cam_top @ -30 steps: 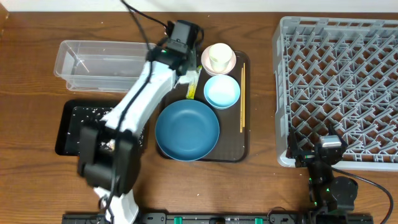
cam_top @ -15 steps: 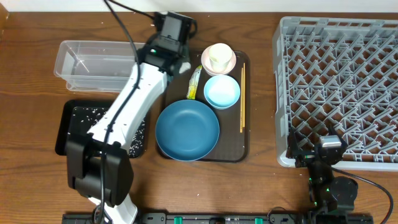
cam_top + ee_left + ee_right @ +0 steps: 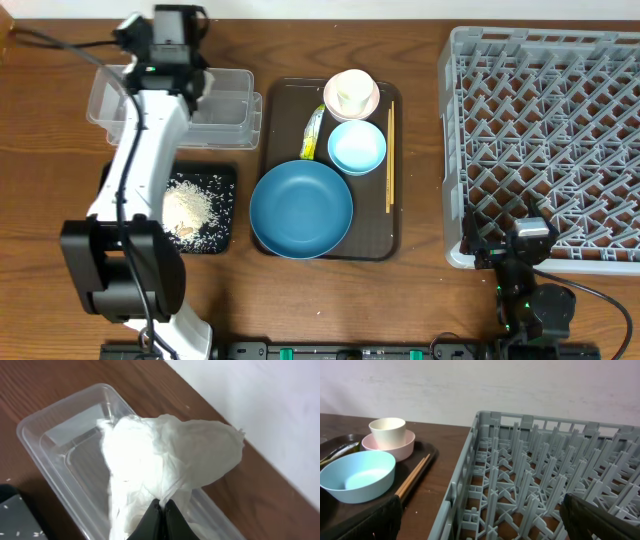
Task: Sort waste into correct bins and load items into the dishwasher rack
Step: 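Carry the tissue left and drop it into the clear bin, then move the left gripper back to the yellow snack wrapper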
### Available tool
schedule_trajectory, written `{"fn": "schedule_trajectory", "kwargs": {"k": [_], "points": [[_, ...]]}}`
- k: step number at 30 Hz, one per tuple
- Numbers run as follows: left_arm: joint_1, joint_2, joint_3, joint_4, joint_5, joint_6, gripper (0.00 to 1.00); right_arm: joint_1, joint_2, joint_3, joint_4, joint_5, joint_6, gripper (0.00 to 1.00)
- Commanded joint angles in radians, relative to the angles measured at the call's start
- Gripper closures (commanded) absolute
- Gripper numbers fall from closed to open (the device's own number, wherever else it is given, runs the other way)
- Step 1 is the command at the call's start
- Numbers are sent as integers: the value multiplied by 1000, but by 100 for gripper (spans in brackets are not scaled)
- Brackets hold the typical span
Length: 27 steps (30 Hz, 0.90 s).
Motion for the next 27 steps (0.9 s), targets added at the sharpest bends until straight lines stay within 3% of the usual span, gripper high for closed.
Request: {"fn": "schedule_trajectory", "kwargs": {"k": [1,3,10,13,15,19,20,22,27], "points": [[40,-27,-10,8,85,-72,83,-5,-6,-2,-3,2,-12,1],[58,-27,-17,9,124,-90,57,-5,-6,-2,-3,2,-12,1],[70,-27,-18,0,229,-89,51,-5,-6,-2,-3,2,-12,1],[69,-27,-18,-10,356,-29,48,-5,-6,-2,-3,2,-12,1],[67,-27,-18,-14,500,75,48,-5,-6,-2,-3,2,-12,1],[27,-27,-18,-32,866,432,47,-5,-6,-2,-3,2,-12,1],[9,-27,-18,-52,900,494,45,-5,-6,-2,-3,2,-12,1],[-37,-27,-18,-111,866,560,44,-5,-6,-2,-3,2,-12,1],[-166,-18,-27,-190,679,587,44,-5,-5,-2,-4,2,-12,1]]}}
